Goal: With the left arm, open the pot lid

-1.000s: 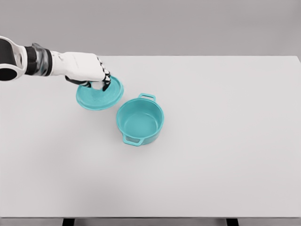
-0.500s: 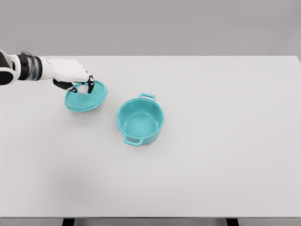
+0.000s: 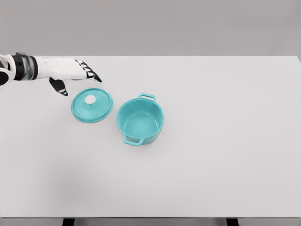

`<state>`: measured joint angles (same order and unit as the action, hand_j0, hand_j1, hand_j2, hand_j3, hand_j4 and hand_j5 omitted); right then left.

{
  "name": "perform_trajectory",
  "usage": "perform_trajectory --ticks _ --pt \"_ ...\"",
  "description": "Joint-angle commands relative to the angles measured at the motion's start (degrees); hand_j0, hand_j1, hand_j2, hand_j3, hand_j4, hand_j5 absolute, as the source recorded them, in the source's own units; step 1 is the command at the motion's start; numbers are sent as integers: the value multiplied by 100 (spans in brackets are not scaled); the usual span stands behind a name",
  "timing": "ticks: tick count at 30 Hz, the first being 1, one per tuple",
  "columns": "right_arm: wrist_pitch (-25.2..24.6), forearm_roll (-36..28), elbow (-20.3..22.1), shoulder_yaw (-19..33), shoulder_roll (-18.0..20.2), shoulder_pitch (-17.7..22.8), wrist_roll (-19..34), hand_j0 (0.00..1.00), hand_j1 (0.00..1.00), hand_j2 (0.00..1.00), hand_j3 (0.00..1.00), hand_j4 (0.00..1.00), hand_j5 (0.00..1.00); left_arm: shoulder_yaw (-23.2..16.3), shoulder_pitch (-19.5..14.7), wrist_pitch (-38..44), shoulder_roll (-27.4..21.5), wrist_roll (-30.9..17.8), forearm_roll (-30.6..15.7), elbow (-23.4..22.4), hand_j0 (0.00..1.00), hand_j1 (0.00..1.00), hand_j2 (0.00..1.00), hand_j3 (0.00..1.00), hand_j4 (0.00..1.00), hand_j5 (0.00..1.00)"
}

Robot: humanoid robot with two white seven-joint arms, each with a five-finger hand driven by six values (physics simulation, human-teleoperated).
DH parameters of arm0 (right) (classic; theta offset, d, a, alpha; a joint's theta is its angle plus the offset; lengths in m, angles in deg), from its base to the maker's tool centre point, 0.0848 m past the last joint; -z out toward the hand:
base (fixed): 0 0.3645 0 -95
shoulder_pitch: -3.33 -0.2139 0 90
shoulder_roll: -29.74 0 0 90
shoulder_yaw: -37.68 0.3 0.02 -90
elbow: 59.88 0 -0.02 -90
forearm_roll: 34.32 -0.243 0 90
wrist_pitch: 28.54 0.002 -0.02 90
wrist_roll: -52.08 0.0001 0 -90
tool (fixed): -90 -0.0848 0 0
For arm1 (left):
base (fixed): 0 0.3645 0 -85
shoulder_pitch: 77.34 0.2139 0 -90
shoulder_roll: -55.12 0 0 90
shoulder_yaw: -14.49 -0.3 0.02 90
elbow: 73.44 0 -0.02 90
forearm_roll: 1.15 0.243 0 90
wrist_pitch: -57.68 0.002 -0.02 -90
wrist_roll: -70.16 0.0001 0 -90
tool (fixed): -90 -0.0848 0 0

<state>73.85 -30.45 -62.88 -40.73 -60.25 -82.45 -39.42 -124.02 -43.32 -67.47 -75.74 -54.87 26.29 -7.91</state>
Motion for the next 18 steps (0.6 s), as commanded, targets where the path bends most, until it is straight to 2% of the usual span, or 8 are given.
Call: perform_trajectory --ticks 1,3,5,6,9,15,16,18 --pt "0 0 0 1 0 0 1 100 100 100 100 100 100 579 9 16 -195 3 -274 22 100 100 100 100 100 100" --pt "0 0 0 1 0 0 1 100 100 100 100 100 100 693 96 16 -248 3 -827 -4 100 100 100 100 100 100" --pt "0 0 0 1 0 0 1 100 100 100 100 100 100 1071 500 16 -300 3 -1267 -13 100 100 100 100 100 100" --pt "0 0 0 1 0 0 1 100 100 100 100 100 100 1352 685 16 -309 3 -1294 -13 100 100 100 100 100 100" --pt "0 0 0 1 0 0 1 100 100 100 100 100 100 1756 1160 16 -292 3 -1329 -5 100 100 100 100 100 100" --pt "0 0 0 1 0 0 1 100 100 100 100 100 100 3338 2373 16 -230 3 -1320 -5 100 100 100 100 100 100" --pt "0 0 0 1 0 0 1 100 100 100 100 100 100 3576 2452 16 -212 3 -1311 -5 100 100 100 100 100 100" --pt "0 0 0 1 0 0 1 100 100 100 100 100 100 3646 2461 16 -195 3 -1303 22 100 100 100 100 100 100"
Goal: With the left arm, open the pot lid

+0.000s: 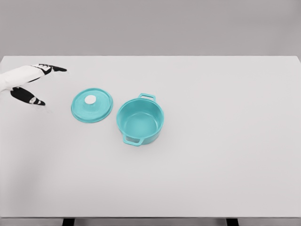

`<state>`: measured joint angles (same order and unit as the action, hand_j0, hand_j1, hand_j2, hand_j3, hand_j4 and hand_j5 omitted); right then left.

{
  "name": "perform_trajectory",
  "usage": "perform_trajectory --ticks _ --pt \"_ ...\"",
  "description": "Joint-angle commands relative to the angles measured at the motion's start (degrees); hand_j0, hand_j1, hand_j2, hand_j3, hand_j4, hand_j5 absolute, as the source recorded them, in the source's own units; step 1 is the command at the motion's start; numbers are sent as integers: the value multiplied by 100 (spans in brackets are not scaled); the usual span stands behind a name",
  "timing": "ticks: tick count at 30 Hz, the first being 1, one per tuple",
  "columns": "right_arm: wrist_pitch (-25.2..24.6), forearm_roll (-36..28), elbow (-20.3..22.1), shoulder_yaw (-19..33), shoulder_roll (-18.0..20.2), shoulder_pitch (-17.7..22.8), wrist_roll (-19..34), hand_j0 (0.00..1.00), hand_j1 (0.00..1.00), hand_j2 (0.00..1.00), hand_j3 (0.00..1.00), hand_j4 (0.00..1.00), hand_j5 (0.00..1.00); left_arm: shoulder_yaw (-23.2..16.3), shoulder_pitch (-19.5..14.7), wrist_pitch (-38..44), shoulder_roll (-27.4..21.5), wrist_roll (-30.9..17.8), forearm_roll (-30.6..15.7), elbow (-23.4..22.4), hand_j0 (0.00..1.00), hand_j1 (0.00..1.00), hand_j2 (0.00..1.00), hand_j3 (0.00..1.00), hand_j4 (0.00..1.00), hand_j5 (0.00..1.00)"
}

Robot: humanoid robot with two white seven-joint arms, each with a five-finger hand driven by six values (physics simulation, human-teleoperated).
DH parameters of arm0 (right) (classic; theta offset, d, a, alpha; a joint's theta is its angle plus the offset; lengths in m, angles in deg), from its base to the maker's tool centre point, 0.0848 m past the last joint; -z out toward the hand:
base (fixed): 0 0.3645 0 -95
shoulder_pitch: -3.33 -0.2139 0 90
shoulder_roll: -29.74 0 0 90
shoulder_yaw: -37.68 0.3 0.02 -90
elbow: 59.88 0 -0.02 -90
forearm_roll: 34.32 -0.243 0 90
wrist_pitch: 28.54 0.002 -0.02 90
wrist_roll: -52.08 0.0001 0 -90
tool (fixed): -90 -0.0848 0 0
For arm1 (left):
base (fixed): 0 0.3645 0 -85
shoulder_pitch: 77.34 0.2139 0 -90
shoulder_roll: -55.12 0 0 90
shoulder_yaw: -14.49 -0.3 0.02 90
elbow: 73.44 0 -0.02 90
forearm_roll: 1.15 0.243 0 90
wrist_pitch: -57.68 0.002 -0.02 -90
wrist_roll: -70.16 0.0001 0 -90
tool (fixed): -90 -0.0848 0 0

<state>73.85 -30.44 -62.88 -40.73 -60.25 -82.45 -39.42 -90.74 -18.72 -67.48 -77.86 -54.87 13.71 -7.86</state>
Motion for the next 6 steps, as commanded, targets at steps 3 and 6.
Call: perform_trajectory --ticks 3,6 --pt "0 -1 0 1 0 0 1 100 100 100 100 100 100 381 0 16 8 3 35 34 100 100 100 100 100 100" --pt "0 -1 0 1 0 0 1 100 100 100 100 100 100 354 9 16 -1 3 122 52 100 100 100 100 100 100"
